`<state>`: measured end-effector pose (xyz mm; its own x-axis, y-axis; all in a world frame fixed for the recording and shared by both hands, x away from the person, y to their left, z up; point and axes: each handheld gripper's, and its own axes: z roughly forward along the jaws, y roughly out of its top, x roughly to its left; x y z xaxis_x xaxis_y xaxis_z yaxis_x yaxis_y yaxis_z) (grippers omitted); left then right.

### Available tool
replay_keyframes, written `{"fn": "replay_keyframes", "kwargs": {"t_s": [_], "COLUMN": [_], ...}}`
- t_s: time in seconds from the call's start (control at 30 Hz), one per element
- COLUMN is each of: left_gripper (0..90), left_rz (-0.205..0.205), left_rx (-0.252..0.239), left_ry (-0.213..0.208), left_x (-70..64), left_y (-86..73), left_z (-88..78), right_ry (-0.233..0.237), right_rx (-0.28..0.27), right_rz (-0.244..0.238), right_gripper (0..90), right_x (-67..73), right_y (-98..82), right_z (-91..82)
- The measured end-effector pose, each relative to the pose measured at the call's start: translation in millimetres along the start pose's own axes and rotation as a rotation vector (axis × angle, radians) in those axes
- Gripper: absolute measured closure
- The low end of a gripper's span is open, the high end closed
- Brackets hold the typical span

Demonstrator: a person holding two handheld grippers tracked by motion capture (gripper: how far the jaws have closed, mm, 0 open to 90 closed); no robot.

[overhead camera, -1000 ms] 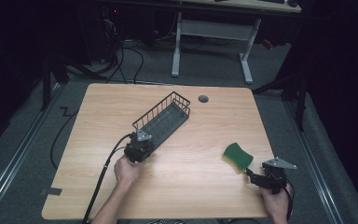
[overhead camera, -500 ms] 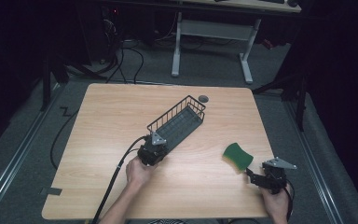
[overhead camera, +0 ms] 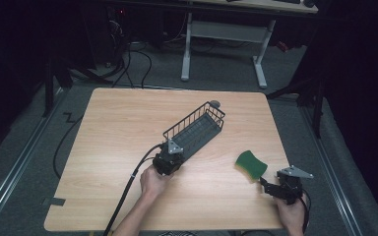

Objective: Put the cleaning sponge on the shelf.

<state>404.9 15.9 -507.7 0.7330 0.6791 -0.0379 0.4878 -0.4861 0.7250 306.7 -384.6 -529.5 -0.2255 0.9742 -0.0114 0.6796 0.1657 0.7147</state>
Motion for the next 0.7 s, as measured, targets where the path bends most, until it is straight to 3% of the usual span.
{"fn": "replay_keyframes", "kwargs": {"t_s": [0.13,0.37,0.47,0.7], "left_gripper": [84.5,57.3,49.6,40.7], "left_rz": [-0.009,-0.036,-0.058,-0.110], "left_rx": [-0.003,-0.003,-0.009,-0.020], "left_ry": [0.009,0.015,0.023,0.071], "left_x": [-0.9,-1.3,0.9,11.7], "left_y": [-0.9,-6.2,-9.6,-24.2], "left_z": [-0.9,-7.7,-12.4,-30.5], "right_ry": [0.000,0.001,0.002,0.004], "right_rx": [-0.002,-0.003,-0.002,-0.002], "right_rz": [0.001,-0.001,-0.002,-0.003], "right_gripper": [24.5,24.4,24.3,23.9], "right_x": [0.0,-0.2,-0.2,-0.3], "right_y": [0.0,0.0,0.0,0.1], "right_z": [0.1,0.2,0.3,0.3]}}
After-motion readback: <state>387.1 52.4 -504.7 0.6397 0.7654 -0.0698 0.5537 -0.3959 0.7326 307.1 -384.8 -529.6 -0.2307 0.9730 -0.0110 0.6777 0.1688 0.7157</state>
